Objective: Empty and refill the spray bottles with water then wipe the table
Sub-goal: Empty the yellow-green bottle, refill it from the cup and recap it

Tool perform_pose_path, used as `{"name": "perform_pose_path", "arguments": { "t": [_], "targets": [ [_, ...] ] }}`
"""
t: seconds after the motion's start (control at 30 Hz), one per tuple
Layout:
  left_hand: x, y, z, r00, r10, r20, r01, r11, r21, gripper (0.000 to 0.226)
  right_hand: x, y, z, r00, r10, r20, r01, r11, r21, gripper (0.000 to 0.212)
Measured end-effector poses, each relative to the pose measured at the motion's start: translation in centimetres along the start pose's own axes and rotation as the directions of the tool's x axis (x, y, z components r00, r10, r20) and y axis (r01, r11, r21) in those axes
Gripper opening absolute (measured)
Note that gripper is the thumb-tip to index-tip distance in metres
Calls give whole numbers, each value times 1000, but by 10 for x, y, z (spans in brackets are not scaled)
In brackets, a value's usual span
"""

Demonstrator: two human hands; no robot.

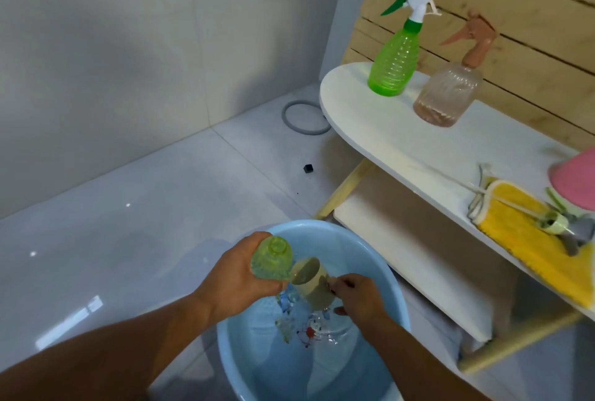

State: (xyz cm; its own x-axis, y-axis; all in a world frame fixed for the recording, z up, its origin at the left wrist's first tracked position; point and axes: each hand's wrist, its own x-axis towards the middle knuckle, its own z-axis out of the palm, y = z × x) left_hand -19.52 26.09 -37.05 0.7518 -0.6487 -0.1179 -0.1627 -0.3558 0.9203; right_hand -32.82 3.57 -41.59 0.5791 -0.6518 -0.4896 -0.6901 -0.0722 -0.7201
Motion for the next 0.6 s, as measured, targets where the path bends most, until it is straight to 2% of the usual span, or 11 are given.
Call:
{"name": "perform_pose_path", "arguments": {
  "t": [0.1,0.2,0.37,0.6],
  "targets": [
    [-8,4,0,1000,16,-5,-16,1000,6,64,-16,-17,-18,1000,-25,-5,26,984,178,22],
    [-14,6,2,999,28,-19,-28,1000,7,63,-33,-43,-39,997,-80,-21,83,958,275,23],
    [-23,21,2,999,36,-24,-34,996,80,67,-68,-89,-74,967,-233,-104,253,931,262,27],
    [-21,49,2,999,51,-11,-48,988,150,71,-110,-132,-99,907,-387,-167,413,895,167,31]
  ]
}}
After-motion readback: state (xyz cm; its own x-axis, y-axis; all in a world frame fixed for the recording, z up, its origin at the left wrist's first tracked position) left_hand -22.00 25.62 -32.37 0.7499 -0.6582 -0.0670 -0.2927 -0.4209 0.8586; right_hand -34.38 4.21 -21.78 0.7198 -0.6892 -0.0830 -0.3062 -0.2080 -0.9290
